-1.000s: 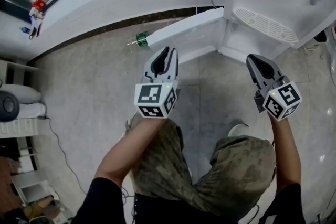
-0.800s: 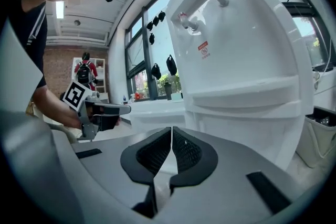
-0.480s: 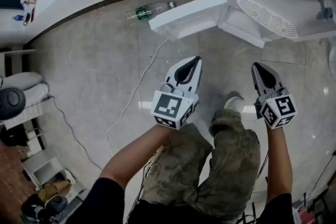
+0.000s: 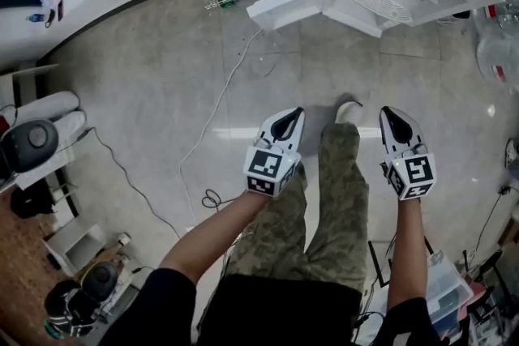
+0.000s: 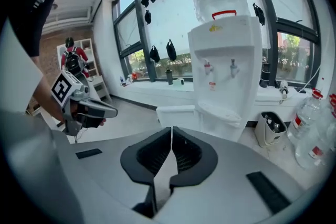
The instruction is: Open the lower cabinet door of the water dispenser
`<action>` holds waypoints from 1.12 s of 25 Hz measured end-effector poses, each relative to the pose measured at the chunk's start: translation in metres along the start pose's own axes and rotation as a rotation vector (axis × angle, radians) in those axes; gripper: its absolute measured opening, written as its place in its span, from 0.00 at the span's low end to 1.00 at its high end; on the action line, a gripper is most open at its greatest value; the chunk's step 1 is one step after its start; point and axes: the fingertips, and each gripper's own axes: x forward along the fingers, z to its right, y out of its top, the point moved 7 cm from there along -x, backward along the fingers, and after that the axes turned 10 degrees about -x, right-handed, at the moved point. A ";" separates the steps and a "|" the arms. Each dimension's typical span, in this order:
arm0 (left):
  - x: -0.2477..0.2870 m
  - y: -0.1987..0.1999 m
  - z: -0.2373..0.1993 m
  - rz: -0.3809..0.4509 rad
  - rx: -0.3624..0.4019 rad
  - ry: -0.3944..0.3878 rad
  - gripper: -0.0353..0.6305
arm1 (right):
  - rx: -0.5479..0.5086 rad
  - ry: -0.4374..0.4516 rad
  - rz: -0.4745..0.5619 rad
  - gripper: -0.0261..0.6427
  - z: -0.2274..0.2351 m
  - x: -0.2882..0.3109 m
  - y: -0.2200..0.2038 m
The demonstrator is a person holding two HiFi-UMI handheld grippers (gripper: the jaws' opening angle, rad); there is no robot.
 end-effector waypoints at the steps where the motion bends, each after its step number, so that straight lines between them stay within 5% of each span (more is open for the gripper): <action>1: -0.018 0.003 0.010 -0.006 -0.012 -0.010 0.06 | 0.023 -0.007 -0.007 0.05 -0.013 -0.016 0.007; 6: -0.121 0.041 0.053 0.045 -0.026 -0.048 0.06 | 0.202 -0.061 -0.007 0.04 -0.084 -0.098 0.069; 15: -0.267 0.124 0.130 0.181 0.032 -0.104 0.06 | 0.268 -0.200 0.087 0.04 -0.137 -0.254 0.178; 20: -0.333 0.148 0.163 0.262 0.050 -0.128 0.06 | 0.227 -0.281 0.157 0.04 -0.147 -0.333 0.218; 28: -0.422 0.149 0.241 0.398 0.249 -0.130 0.06 | 0.138 -0.320 0.313 0.04 -0.176 -0.440 0.239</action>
